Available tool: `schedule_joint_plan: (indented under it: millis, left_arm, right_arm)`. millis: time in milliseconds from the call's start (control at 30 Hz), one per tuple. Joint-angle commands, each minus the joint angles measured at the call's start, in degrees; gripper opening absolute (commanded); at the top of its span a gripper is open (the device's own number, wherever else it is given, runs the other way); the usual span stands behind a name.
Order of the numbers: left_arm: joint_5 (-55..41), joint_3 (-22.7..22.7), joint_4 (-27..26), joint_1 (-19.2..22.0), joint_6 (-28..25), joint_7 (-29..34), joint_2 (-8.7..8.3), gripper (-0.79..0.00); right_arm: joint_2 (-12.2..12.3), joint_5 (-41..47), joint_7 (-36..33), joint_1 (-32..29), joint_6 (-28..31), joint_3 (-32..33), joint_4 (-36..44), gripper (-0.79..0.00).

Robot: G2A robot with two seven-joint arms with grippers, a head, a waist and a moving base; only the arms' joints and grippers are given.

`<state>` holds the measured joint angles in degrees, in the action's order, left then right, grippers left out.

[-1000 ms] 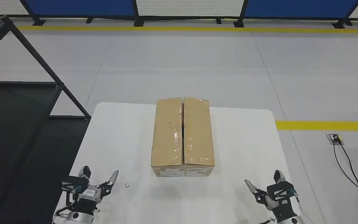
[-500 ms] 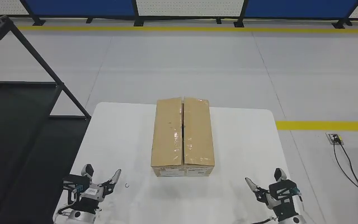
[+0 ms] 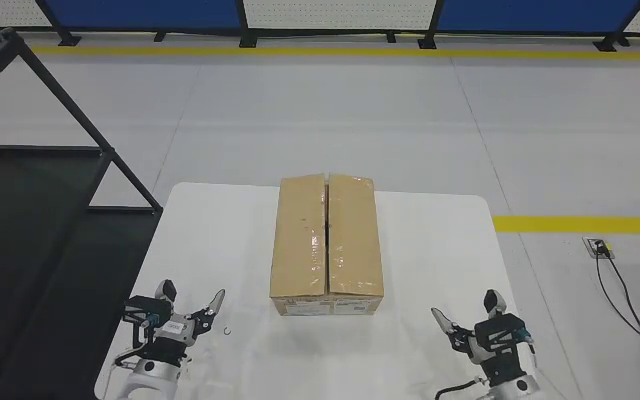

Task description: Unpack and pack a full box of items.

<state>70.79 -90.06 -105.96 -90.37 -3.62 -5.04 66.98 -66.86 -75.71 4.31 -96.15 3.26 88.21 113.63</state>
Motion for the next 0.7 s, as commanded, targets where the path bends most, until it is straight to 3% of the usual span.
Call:
schedule_joint_plan:
  millis: [0, 667]
  left_arm:
    - [0.30, 0.76, 0.38, 1.01, -0.08, 0.42, 0.09, 0.000]
    - [-0.91, 1.11, 1.34, 2.59, -0.87, 0.89, 0.27, 0.000]
  right_arm:
    - [-0.14, 1.10, 0.25, 0.49, -0.16, -0.41, 0.11, 0.000]
    - [-0.32, 2.98, -0.88, 1.71, 1.50, -0.84, 0.56, 0.000]
